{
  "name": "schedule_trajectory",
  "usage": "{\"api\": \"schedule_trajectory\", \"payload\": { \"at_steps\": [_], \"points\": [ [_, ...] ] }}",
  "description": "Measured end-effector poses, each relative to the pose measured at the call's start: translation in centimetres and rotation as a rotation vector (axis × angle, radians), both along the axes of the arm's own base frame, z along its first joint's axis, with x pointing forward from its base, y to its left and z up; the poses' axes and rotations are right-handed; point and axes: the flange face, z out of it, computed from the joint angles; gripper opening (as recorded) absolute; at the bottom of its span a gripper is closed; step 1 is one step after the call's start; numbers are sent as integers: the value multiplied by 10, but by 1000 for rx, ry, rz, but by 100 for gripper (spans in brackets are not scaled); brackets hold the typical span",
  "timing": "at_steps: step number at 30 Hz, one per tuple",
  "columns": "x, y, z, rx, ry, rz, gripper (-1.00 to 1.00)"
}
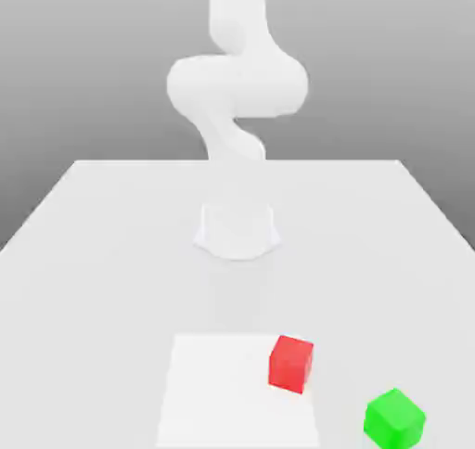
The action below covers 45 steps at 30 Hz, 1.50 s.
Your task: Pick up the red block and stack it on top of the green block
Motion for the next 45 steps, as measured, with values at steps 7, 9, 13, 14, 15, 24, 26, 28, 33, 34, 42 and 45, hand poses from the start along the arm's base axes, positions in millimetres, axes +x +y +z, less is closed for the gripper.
{"api": "schedule_trajectory", "payload": {
  "at_steps": [7,9,13,14,15,24,26,28,33,34,42,45],
  "points": [
    [64,30,-168,151,285,-56,0],
    [69,41,-215,167,362,-83,0],
    [63,61,-307,167,509,-153,0],
    [58,64,-329,161,542,-173,0],
    [53,67,-350,152,574,-195,0],
    [12,74,-476,62,710,-322,0],
    [12,73,-493,62,711,-323,0],
    [10,73,-510,62,715,-324,0],
    [9,73,-516,63,715,-325,-100],
    [9,73,-516,63,714,-325,-100],
    [11,74,-471,62,711,-324,-100],
    [12,78,-453,45,714,-286,-100]
  ]
}}
